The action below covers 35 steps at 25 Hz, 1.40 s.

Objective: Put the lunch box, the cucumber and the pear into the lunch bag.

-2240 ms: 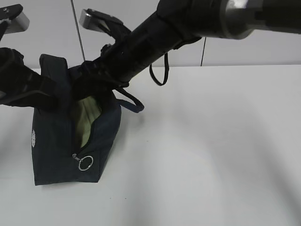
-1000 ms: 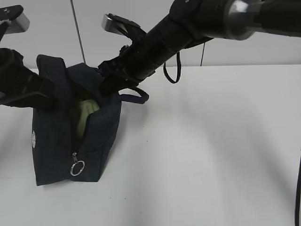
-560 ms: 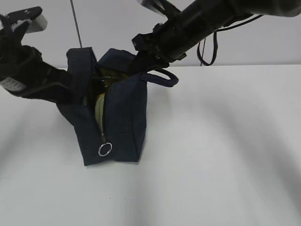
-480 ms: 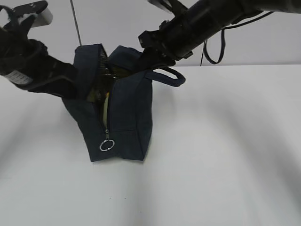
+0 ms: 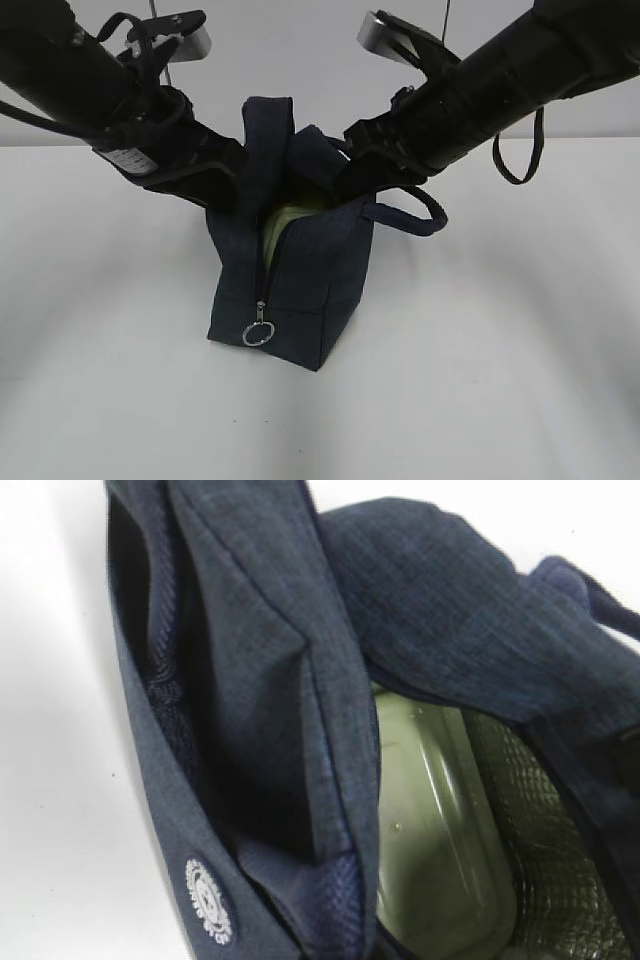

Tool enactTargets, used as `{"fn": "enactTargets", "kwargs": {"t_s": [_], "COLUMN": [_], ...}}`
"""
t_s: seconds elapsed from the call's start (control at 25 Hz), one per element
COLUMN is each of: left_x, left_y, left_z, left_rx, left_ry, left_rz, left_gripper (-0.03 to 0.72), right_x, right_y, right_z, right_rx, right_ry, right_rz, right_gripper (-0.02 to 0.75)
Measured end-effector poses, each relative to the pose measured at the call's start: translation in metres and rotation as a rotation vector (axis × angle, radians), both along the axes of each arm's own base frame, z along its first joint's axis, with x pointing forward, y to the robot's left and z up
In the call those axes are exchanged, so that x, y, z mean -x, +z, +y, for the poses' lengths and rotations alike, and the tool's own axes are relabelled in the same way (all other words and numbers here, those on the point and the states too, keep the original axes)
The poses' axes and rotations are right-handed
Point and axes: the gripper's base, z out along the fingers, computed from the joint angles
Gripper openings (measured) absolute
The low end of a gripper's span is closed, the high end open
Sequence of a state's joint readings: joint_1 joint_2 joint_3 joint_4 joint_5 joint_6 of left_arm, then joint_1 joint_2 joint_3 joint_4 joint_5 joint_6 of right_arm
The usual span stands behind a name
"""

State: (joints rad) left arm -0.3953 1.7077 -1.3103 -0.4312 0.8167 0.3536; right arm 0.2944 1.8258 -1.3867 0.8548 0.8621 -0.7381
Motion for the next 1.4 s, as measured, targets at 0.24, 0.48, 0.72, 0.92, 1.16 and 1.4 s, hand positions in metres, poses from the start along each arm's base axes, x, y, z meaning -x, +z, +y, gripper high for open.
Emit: {"fn": "enactTargets", "kwargs": {"t_s": [0.24,0.48,0.72,0.92,1.16,1.4], "left_x": [0.000,0.006,0.023,0.049,0.086,0.120], "left_y": [0.000,0.025,0.057,0.058,0.045,0.030], "left_z": [0.000,0.004,0.013,0.025,0.042,0.063], "left_rx": [-0.005,0.023,0.064,0.102,0.173,0.177], "left_ry": [-0.007,0.000,0.018,0.047,0.106,0.167], "left_rz": [-0.009,-0.100,-0.230,-0.317,-0.425,-0.517], "left_gripper": [0.102,0.227,0.240,0.242,0.243,0.243], "right_x": [-0.002,-0.002,0.013,0.045,0.098,0.141], "right_y": [0.008,0.034,0.061,0.083,0.063,0.020], "right_z": [0.001,0.000,-0.016,-0.030,-0.036,-0.035], "right_rx": [-0.012,-0.008,0.127,0.138,0.137,0.125], "right_ry": [0.028,0.038,0.018,-0.035,-0.131,-0.190], "right_rz": [-0.054,-0.134,-0.236,-0.340,-0.467,-0.507], "right_gripper": [0.221,0.357,0.329,0.273,0.248,0.246]}}
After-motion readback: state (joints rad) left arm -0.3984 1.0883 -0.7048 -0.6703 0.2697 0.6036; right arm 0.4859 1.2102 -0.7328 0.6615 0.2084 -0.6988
